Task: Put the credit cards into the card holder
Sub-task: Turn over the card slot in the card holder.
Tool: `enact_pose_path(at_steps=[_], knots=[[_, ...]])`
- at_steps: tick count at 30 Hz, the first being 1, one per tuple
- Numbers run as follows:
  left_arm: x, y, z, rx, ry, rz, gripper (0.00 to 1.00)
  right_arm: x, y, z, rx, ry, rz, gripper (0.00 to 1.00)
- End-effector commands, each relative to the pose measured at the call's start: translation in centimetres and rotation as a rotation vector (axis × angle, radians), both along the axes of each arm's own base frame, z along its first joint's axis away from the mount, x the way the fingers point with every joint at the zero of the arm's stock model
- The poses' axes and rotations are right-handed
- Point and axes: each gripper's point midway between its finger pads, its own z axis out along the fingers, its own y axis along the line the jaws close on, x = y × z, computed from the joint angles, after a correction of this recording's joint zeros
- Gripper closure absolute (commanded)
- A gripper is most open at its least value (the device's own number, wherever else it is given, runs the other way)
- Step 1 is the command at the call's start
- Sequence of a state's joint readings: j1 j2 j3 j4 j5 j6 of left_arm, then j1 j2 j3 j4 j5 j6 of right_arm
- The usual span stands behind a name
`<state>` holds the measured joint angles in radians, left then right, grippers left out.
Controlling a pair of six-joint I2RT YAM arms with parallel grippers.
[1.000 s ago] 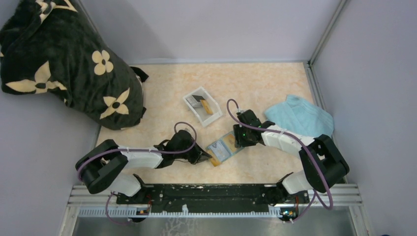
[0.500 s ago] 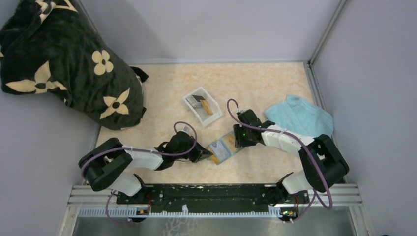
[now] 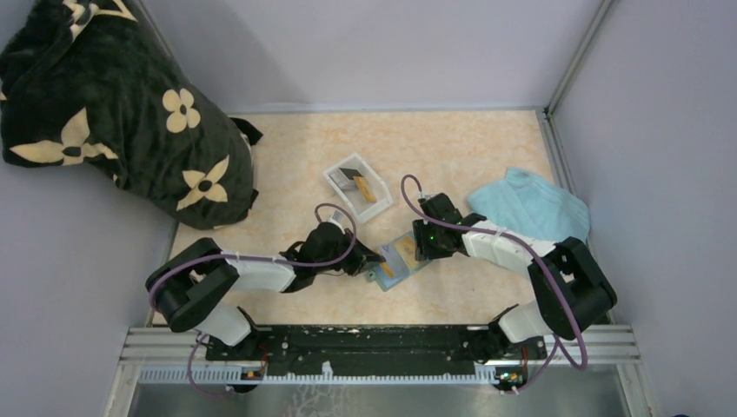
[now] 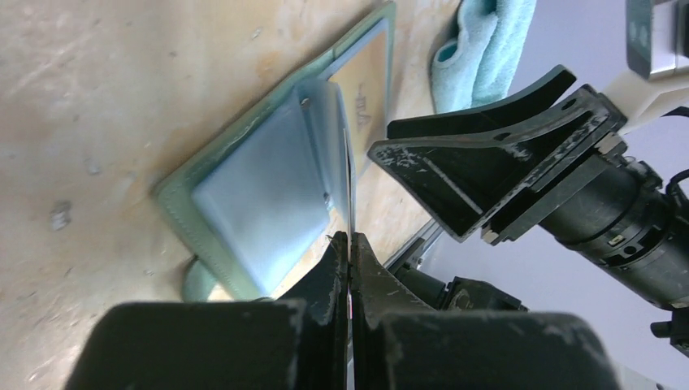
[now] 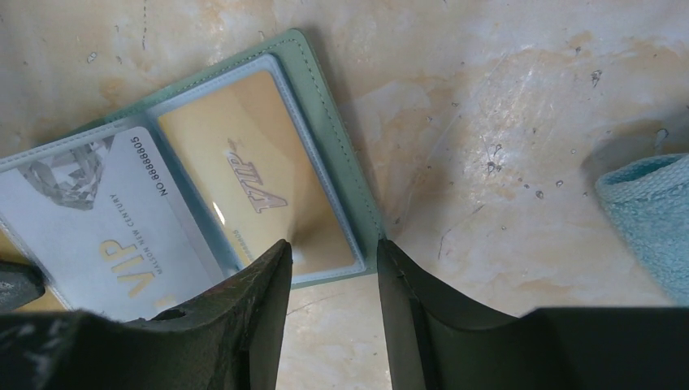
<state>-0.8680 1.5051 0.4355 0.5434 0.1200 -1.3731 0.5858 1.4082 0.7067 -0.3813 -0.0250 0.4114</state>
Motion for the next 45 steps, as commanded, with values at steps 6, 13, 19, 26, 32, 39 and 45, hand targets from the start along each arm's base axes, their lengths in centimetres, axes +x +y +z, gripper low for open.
enact_pose_path(at_steps=[6, 13, 19, 26, 32, 39, 45], knots=[[1.6, -2.3, 1.3, -0.013, -0.064, -0.036, 1.00, 1.2, 1.1, 1.8, 0.060, -0.050, -0.008, 0.57], [2.1, -3.1, 1.6, -0.004, -0.068, -0.053, 1.00, 1.6, 1.0, 2.3, 0.056, -0.068, -0.020, 0.57], [2.0, -3.0, 1.3, 0.014, -0.062, -0.058, 1.00, 2.3, -0.2, 3.1, 0.012, -0.118, -0.070, 0.57], [1.9, -3.1, 1.0, 0.021, -0.053, -0.069, 1.00, 3.8, -2.7, 5.6, -0.040, -0.252, -0.212, 0.56], [2.0, -3.4, 0.8, 0.036, -0.048, -0.082, 1.00, 4.0, -2.3, 6.6, -0.003, -0.278, -0.213, 0.56], [1.8, -2.4, 0.4, 0.094, -0.029, -0.066, 1.00, 3.7, -0.5, 5.7, 0.040, -0.219, -0.129, 0.57], [1.2, -1.6, -0.3, 0.104, -0.012, -0.058, 1.00, 3.9, -0.2, 5.1, 0.035, -0.208, -0.124, 0.57]])
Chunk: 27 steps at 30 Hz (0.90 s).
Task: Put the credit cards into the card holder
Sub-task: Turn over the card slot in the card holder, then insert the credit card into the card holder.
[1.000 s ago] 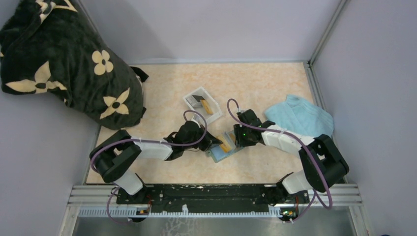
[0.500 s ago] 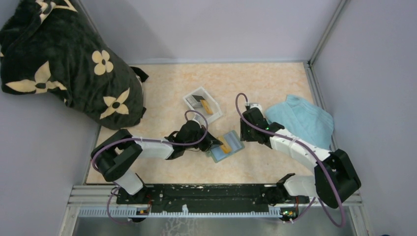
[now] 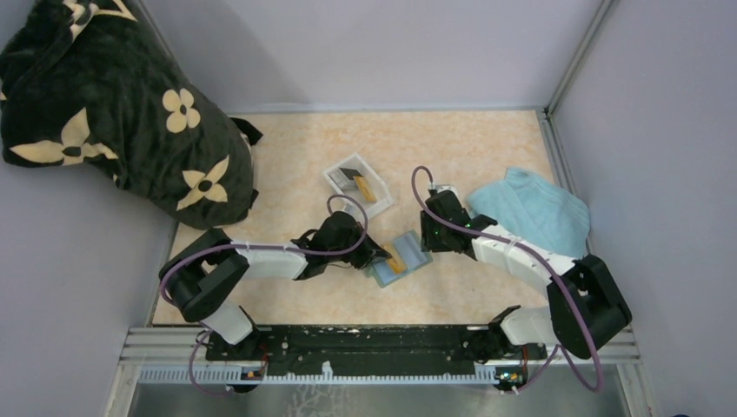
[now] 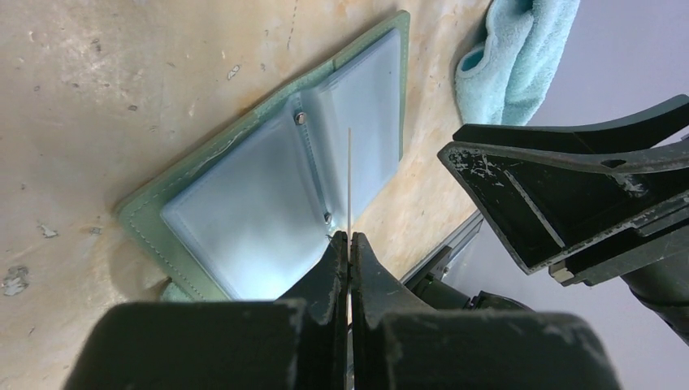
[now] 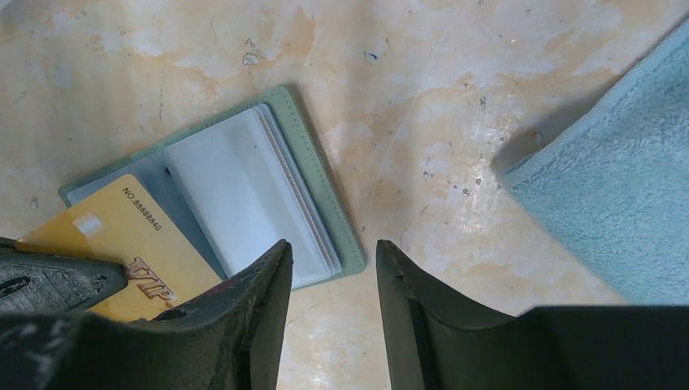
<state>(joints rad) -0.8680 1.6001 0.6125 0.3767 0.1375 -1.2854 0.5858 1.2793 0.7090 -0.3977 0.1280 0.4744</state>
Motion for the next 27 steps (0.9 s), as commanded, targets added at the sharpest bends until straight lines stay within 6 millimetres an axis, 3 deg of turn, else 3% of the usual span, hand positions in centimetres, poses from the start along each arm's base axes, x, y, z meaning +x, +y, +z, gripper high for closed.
enact_pose_path(at_steps=[1, 11, 18, 27], knots=[[-0.3, 0.5, 0.0, 0.000, -0.007, 0.005, 1.00, 2.0, 1.4, 1.6, 0.048, -0.057, 0.014, 0.57], [-0.4, 0.3, -1.0, -0.029, 0.007, 0.013, 1.00, 2.6, 1.5, 0.5, 0.019, -0.037, 0.006, 0.57], [-0.2, -0.3, -1.1, -0.070, -0.005, 0.009, 1.00, 3.7, 1.3, 0.9, 0.025, -0.067, -0.046, 0.59], [0.0, -0.5, -1.0, -0.098, -0.026, 0.007, 1.00, 4.0, 1.0, -0.3, -0.001, -0.035, -0.059, 0.60]])
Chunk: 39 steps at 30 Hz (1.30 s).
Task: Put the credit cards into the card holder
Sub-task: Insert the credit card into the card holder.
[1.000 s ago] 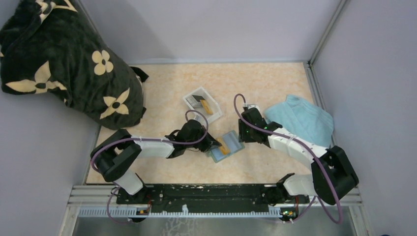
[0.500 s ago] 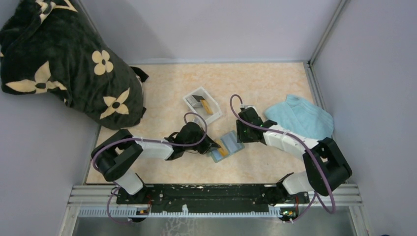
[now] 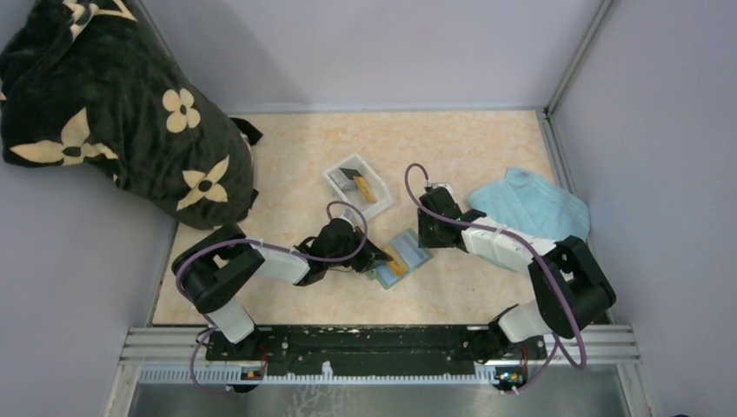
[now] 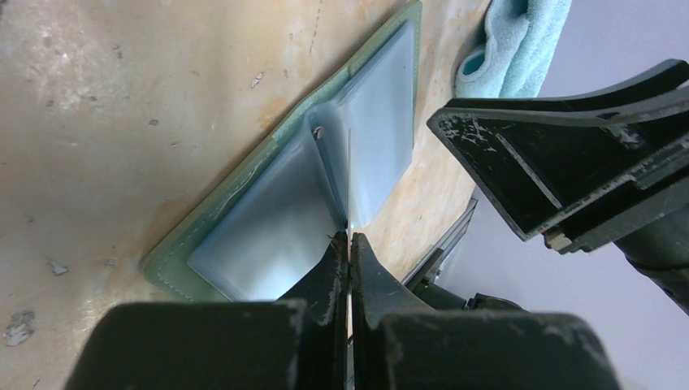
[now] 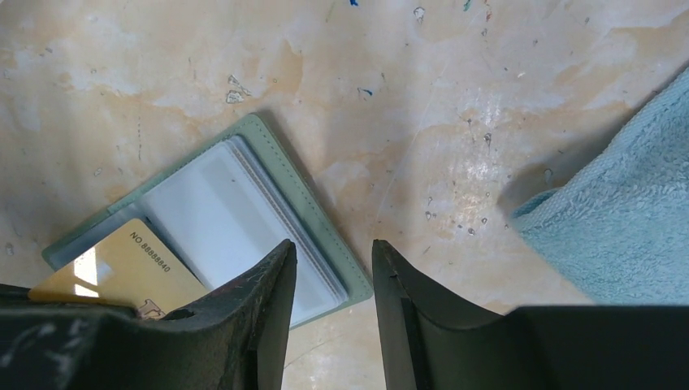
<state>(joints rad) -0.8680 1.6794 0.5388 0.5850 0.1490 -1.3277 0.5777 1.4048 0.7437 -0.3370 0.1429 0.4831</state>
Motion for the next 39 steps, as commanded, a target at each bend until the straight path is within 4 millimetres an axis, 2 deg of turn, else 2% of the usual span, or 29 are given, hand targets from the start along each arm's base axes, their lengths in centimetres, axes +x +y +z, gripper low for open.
enact_pose_path(at_steps=[1, 17, 30, 39], knots=[[0.1, -0.3, 0.5, -0.037, -0.028, -0.006, 1.00, 2.2, 0.4, 1.1, 0.017, -0.050, -0.036, 0.60], [0.2, -0.3, 0.7, -0.078, -0.028, 0.006, 1.00, 1.2, -0.1, -1.3, -0.010, 0.014, -0.018, 0.60], [0.1, 0.1, 0.0, -0.134, 0.013, 0.052, 1.00, 0.7, -0.3, -1.9, -0.018, 0.034, -0.010, 0.60], [0.0, 0.0, 0.5, -0.222, 0.017, 0.071, 1.00, 0.4, -0.5, -2.1, -0.026, 0.042, -0.002, 0.61]])
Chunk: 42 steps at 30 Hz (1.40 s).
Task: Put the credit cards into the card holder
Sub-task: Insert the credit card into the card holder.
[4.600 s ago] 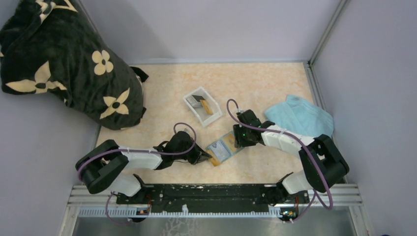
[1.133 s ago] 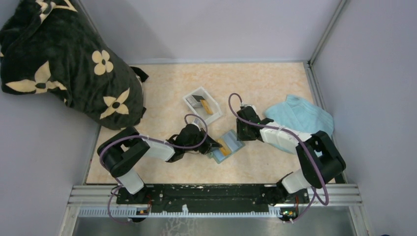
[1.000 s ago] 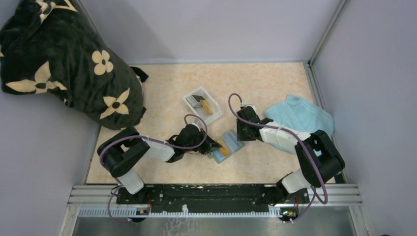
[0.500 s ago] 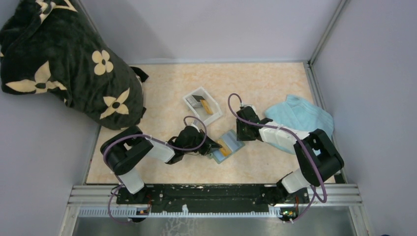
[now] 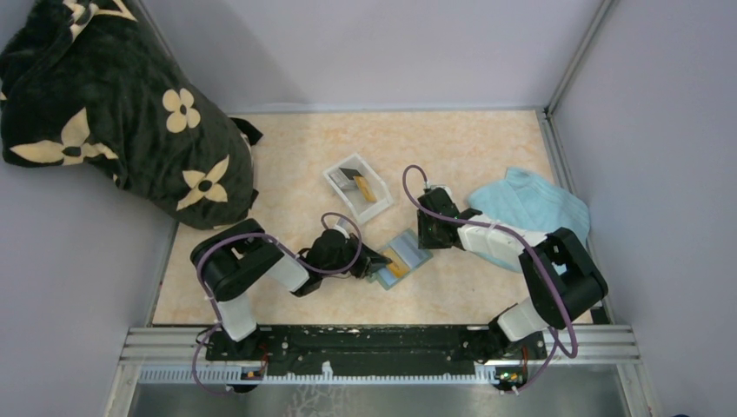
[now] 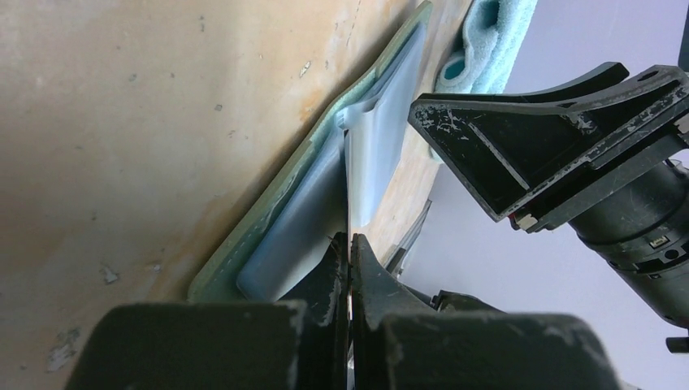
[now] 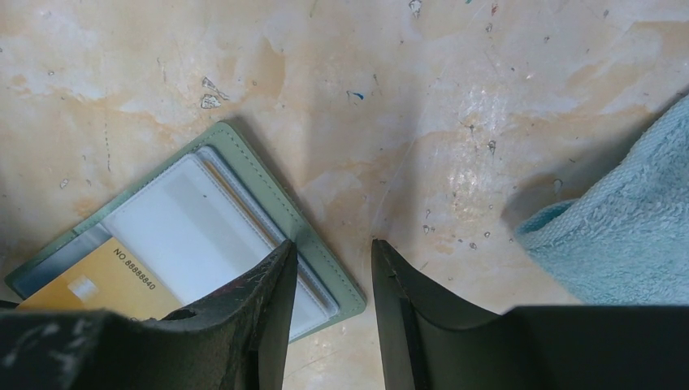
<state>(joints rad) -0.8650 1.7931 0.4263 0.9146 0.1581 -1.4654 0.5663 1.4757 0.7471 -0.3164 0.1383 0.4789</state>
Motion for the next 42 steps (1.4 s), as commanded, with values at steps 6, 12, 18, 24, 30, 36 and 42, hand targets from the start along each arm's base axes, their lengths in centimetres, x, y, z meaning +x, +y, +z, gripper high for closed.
enact_pose_path(at_steps=[6, 12, 18, 24, 30, 36, 42], knots=[[0.2, -0.2, 2.1, -0.105, -0.051, 0.006, 1.00, 0.2, -0.2, -0.5, -0.002, 0.004, 0.007, 0.60], [0.3, -0.1, 2.3, -0.106, -0.064, 0.014, 1.00, 0.2, -0.1, -0.5, 0.001, 0.004, 0.009, 0.61], [0.4, -0.2, 1.8, -0.090, -0.052, 0.015, 1.00, 0.2, -0.2, -0.5, -0.001, 0.004, 0.010, 0.61], [0.7, -0.5, 1.5, -0.058, -0.057, 0.004, 1.00, 0.1, -0.2, -0.6, -0.002, 0.007, 0.010, 0.61], [1.0, -0.8, 1.4, -0.029, -0.061, -0.005, 1.00, 0.1, -0.2, -0.6, -0.001, 0.007, 0.011, 0.61], [1.1, -0.8, 1.2, 0.002, -0.063, -0.002, 1.00, 0.0, -0.2, -0.6, -0.002, 0.008, 0.011, 0.61], [1.2, -1.2, 1.0, -0.001, -0.060, -0.006, 1.00, -0.1, -0.2, -0.8, -0.001, 0.015, 0.015, 0.61]])
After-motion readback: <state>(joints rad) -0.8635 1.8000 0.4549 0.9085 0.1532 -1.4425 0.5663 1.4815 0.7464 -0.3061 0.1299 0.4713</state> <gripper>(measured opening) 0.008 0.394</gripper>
